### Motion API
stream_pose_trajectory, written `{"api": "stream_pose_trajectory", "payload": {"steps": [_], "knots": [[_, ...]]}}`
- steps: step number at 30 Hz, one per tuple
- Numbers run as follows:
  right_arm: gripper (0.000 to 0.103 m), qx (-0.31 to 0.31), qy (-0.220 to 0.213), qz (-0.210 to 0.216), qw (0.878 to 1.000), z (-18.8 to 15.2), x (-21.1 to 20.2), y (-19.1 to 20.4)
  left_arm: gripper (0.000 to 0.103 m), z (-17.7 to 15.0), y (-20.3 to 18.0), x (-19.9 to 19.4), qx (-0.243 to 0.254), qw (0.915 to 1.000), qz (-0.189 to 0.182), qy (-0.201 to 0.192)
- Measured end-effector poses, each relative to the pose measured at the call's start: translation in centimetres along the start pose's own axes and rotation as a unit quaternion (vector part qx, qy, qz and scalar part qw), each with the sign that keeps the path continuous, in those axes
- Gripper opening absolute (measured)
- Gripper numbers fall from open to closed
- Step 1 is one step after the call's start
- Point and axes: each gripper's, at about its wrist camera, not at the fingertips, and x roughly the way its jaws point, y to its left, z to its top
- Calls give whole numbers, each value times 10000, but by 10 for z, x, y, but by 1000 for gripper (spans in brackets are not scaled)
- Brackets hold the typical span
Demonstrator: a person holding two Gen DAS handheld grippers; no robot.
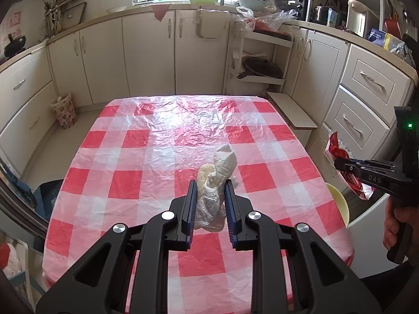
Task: Collect trash
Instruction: 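Carry the red wrapper and white tissue to the yellow bin with both tools, then open both tools over the yellow bin to drop the wrapper and tissue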
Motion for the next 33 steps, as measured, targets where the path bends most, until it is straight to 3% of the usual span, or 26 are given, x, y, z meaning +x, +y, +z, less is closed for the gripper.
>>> {"api": "stream_pose_trajectory", "payload": {"steps": [8,9,11,14,17,21,26,30,33], "knots": [[15,1238,899,-535,9868,-34,43,-111,20,6,-57,6,353,9984,-440,-35],[19,1337,1085,-558,9835,-39,53,-120,20,6,-65,6,392,9981,-482,-31],[45,1576,1398,-592,9758,-51,73,-139,20,6,-85,8,479,9970,-613,14],[49,1683,1495,-809,9710,-53,78,-156,20,4,-118,14,648,9947,-788,91],[53,2022,1025,-689,9715,-38,48,-169,20,2,-153,25,711,9919,-1024,236],[65,2226,-103,-326,9743,-5,-22,-168,20,-6,-202,47,818,9862,-1340,525],[75,1859,-1362,-432,9721,22,-99,-152,20,-19,-261,89,846,9771,-1633,1074],[76,1692,-1731,-574,9686,29,-116,-156,20,-31,-305,138,770,9671,-1698,1731],[76,1808,-1804,-619,9648,24,-119,-166,35,-40,-328,176,731,9582,-1593,2260]]}}
